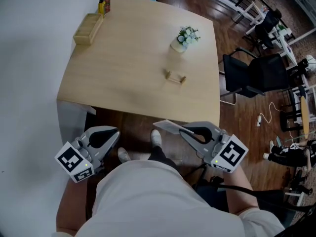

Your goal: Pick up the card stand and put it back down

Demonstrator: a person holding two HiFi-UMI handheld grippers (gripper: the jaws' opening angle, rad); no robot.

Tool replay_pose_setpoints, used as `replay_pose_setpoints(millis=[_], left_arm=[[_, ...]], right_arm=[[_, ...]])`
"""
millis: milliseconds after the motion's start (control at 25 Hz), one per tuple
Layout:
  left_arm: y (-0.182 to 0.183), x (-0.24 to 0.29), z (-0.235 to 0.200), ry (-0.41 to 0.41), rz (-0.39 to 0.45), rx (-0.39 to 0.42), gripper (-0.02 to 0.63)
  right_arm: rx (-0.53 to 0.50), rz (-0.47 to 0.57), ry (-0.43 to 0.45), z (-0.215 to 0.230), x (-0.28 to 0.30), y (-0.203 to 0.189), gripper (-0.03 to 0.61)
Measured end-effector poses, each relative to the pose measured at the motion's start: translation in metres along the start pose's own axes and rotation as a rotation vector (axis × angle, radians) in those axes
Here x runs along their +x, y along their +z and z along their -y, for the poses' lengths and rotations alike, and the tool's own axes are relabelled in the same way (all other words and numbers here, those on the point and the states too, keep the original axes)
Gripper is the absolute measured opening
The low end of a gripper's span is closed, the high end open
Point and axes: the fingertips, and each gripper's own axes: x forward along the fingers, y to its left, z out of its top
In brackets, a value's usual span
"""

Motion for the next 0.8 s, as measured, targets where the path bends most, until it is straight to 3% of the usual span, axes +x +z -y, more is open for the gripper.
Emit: replay_pose_setpoints(millis=[360,800], left_arm=[[-0.012,-0.02,0.009,0.011,-0.017,0.037,0.002],[-0.006,-0.025,0.007,0.02,0.009,0.011,0.002]], right_arm=[[-0.011,0.023,0.014,-0.026,0.002,0.007,0.02],[-0.004,0.028,0.011,-0.029,0.002,0.01,0.02]])
